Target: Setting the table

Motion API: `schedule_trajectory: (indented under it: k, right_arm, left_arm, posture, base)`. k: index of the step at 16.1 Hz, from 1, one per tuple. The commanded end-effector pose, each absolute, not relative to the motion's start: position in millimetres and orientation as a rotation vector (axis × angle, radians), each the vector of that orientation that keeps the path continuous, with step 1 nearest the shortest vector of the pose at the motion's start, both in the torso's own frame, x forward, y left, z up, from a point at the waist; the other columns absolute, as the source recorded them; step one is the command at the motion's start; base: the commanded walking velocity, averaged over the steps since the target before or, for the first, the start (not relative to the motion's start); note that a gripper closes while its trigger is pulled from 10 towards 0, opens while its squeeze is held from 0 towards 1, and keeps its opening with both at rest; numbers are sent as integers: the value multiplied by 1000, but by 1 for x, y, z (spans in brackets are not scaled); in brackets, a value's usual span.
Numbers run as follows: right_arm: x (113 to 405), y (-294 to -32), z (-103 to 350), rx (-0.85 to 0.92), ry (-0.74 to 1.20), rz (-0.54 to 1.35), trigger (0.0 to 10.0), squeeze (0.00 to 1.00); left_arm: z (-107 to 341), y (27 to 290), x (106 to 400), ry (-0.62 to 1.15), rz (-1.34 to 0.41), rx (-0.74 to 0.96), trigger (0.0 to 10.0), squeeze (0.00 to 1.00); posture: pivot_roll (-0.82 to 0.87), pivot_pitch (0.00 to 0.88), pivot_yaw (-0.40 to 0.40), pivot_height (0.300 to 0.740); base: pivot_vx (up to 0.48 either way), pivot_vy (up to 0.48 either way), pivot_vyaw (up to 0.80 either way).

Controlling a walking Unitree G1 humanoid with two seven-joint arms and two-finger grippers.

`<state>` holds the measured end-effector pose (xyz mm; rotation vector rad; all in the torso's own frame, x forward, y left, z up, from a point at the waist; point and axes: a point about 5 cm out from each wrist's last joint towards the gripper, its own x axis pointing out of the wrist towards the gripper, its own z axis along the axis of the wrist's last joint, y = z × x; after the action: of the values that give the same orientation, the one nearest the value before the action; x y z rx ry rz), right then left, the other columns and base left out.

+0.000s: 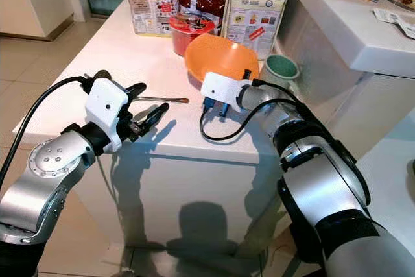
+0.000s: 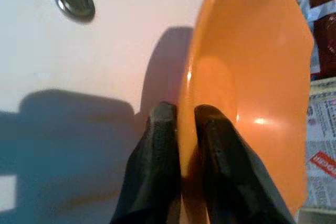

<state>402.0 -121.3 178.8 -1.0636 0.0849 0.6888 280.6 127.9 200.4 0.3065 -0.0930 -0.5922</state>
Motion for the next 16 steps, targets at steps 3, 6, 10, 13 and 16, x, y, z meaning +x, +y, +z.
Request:
schedule_trajectory:
  k: [3, 6, 10, 13, 16]
  right_arm:
    - [404, -120, 192, -1024, -7, 656, 0, 0]
    - [402, -117, 192, -1007, -57, 658, 0, 0]
    - [400, -113, 203, -963, -213, 633, 0, 0]
    - [390, -106, 231, -840, -473, 596, 0, 0]
    - [360, -102, 243, -660, -696, 588, 0, 0]
  left_arm:
    - [204, 130, 284, -97, -563, 305, 10000, 0]
    - [205, 130, 286, -104, -553, 306, 10000, 0]
    - [214, 137, 292, -157, -458, 286, 10000, 0]
    - [226, 153, 297, -240, -290, 211, 10000, 0]
    - [227, 159, 295, -246, -253, 171, 10000, 0]
  posture:
    - [71, 0, -89, 740]
    - [68, 0, -85, 740]
    - [69, 0, -82, 740]
    - [61, 0, -72, 740]
    - [58, 0, -68, 740]
  base:
    - [0, 0, 0]
    - [0, 0, 0]
    - [0, 0, 0]
    - [0, 0, 0]
    - [0, 0, 0]
